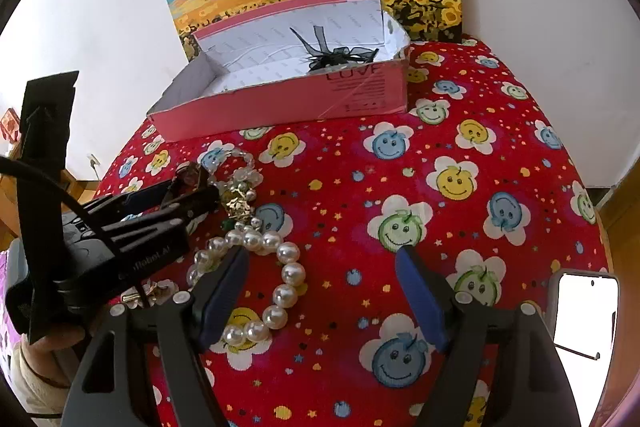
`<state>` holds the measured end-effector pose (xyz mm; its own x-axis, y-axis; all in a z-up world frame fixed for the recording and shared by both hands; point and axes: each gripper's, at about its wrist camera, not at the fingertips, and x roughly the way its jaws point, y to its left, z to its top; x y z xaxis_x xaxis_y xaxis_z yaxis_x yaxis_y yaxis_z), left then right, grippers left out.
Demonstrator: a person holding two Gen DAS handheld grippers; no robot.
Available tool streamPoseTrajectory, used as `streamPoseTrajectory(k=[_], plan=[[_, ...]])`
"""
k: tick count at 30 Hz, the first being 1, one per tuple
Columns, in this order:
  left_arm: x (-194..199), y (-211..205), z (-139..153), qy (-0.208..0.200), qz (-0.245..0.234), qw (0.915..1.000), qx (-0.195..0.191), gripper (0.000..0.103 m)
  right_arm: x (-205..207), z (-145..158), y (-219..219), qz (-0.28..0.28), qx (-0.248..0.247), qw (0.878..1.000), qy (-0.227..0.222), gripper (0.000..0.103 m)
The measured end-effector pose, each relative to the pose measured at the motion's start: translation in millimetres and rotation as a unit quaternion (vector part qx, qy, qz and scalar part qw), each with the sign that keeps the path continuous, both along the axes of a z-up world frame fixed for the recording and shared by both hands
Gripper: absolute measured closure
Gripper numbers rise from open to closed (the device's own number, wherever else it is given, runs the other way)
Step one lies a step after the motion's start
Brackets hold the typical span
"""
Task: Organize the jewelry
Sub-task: 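Move the left gripper to the leather-strap watch while the right gripper moves to the pearl necklace, then grasp the watch strap with the left gripper while the right gripper grasps the pearl necklace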
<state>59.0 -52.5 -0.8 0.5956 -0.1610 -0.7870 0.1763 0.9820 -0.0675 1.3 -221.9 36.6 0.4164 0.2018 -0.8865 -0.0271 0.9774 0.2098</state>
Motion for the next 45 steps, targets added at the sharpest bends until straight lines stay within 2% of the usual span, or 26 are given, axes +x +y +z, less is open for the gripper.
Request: streamPoseTrajectory(k=[4,12,19,24,27,31,32,33,39,45], plan=[[-1,9,2,0.005,0.007,0.9999,-0.013,0.076,-2,1,3,0.003,-0.002,1.0,0.003,0.025],[-11,29,18,-0.009,0.023,0.9992,-0.033,0.078,-5,0,11,0.013,-0.004,1.0,0.007,0.025],[-21,39,30,-0.028,0.029,0.9986,-0.034,0.078,-5,-5,21,0.024,-0.03,0.999,0.011,0.041],[-24,44,34,-0.033,0.031,0.9981,-0.042,0.078,-5,-7,26,0.032,-0.056,0.998,0.013,0.043],[-27,47,37,-0.038,0.032,0.9978,-0.044,0.078,-9,-7,31,0.037,-0.076,0.996,0.005,0.048],[-33,52,40,-0.042,0.035,0.9974,-0.047,0.078,-10,-6,37,0.04,-0.087,0.995,-0.006,0.073],[-35,53,41,-0.042,0.035,0.9973,-0.048,0.078,-11,-6,38,0.041,-0.088,0.995,-0.007,0.084],[-36,55,42,-0.043,0.036,0.9972,-0.049,0.078,-11,-5,39,0.043,-0.084,0.995,-0.009,0.087],[-43,61,47,-0.049,0.037,0.9968,-0.051,0.078,-14,3,39,0.028,-0.061,0.998,-0.021,0.088],[-45,66,53,-0.057,0.04,0.996,-0.055,0.078,-17,27,43,0.032,-0.068,0.995,-0.059,0.088]])
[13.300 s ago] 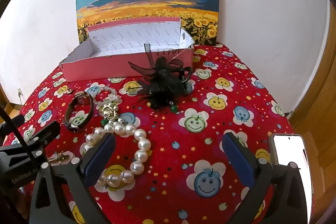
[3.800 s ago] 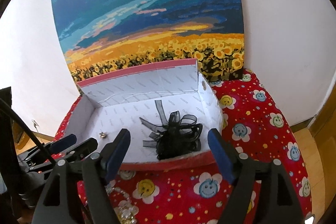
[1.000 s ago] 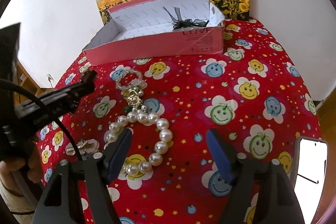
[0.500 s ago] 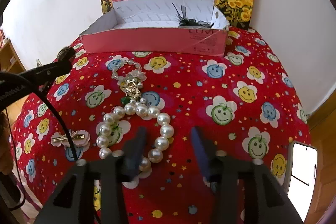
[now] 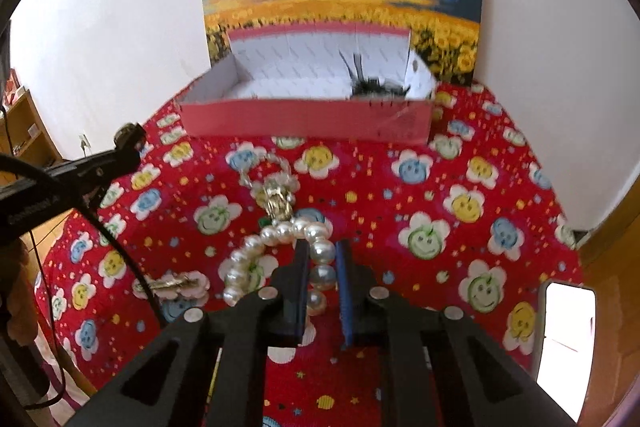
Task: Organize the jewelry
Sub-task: 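Grasp the watch strap with the left gripper while the right gripper grasps the pearl necklace, then lift the watch into the pink box while the right gripper carries the pearls in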
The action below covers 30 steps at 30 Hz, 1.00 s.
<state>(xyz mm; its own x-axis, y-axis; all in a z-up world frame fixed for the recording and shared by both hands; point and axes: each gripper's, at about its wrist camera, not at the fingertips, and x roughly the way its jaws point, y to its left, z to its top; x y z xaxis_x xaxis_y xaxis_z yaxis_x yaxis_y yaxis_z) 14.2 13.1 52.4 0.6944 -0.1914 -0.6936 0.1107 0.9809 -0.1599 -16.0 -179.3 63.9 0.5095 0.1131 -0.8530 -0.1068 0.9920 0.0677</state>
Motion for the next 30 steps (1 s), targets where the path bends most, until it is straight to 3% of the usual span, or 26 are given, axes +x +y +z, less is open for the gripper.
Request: streamPoseTrajectory(k=[15,24,30], plan=[[26,0,20,-0.017,-0.005,0.9998,0.0,0.078,25,40,-4,0.009,0.011,0.999,-0.048,0.088],[60,-8,33,-0.029,-0.01,0.9995,0.012,0.077,74,68,-11,0.002,0.007,0.996,-0.087,0.088],[89,-12,41,-0.035,-0.016,0.9991,0.019,0.077,110,67,-15,-0.004,-0.009,0.996,-0.09,0.088]])
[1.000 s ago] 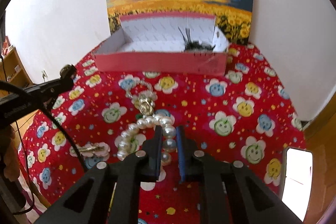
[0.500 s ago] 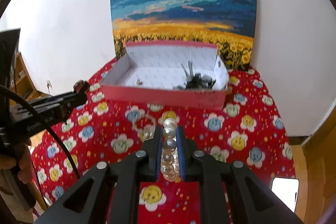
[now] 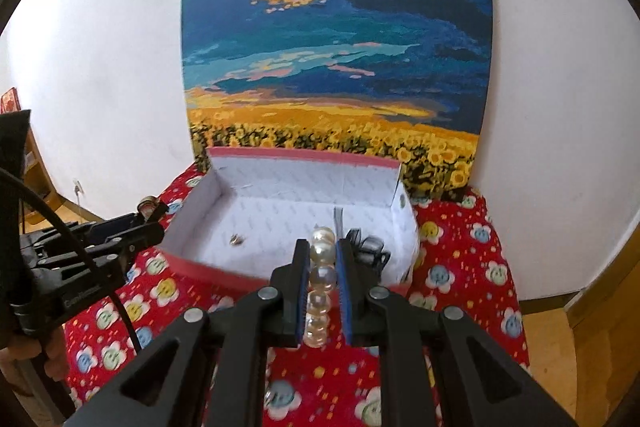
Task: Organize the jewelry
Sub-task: 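Lift the watch into the pink box while the right gripper carries the pearls in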
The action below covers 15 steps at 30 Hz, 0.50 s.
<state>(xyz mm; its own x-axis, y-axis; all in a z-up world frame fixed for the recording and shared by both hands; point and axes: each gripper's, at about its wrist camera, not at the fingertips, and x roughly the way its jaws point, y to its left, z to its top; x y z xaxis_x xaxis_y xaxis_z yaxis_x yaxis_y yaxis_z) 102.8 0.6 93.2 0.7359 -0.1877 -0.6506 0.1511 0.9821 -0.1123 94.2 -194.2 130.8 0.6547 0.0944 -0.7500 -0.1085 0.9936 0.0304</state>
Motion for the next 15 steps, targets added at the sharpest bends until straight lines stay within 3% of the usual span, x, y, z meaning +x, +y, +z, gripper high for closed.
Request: streamPoseTrajectory(k=[8,15], plan=[[40,-9,-4,0.004,-0.004,1.0,0.001,0.077,44,-16,-12,-0.016,-0.008,1.0,0.01,0.088],[78,-17,-26,0.025,0.006,0.9996,0.007,0.077,77,-33,-23,-0.031,-0.002,0.999,0.02,0.088]])
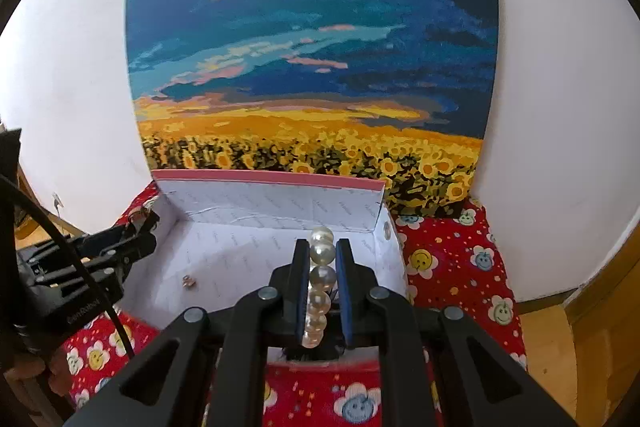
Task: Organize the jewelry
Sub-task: 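Lift the watch into the pink box while the right gripper carries the pearls in, then open the left gripper to release the watch while the right gripper releases the pearls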
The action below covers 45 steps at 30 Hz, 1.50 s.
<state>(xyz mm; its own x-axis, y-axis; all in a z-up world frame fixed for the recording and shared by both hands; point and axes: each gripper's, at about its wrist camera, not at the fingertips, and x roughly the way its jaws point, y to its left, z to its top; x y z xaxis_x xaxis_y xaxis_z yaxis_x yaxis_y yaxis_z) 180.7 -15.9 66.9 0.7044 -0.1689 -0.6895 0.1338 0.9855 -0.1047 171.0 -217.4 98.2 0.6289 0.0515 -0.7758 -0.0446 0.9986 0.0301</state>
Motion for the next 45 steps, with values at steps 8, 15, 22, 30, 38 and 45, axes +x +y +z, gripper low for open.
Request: streamPoseTrajectory(k=[8,15,22,30,38,45], plan=[[24,-5,-28,0.028,0.001,0.9996,-0.001,0.077,23,-31,-4,-0.013,-0.013,1.0,0.019,0.088],[33,-4,-44,0.049,0.004,0.9988,-0.004,0.076,35,-55,-8,-0.019,-0.009,0.999,0.042,0.088],[34,-9,-45,0.045,-0.005,0.999,0.005,0.07,42,-74,-10,-0.028,0.007,0.997,0.066,0.088],[33,-14,-44,0.046,-0.012,0.9989,-0.001,0.059,39,-68,-7,-0.023,0.01,0.998,0.062,0.067],[18,-15,-34,0.05,-0.024,0.9984,-0.002,0.053,26,-50,-5,-0.015,0.02,0.998,0.055,0.052],[-6,-13,-12,0.033,-0.028,0.999,0.004,0.049,4,-26,1,-0.003,0.024,0.999,0.045,0.047]])
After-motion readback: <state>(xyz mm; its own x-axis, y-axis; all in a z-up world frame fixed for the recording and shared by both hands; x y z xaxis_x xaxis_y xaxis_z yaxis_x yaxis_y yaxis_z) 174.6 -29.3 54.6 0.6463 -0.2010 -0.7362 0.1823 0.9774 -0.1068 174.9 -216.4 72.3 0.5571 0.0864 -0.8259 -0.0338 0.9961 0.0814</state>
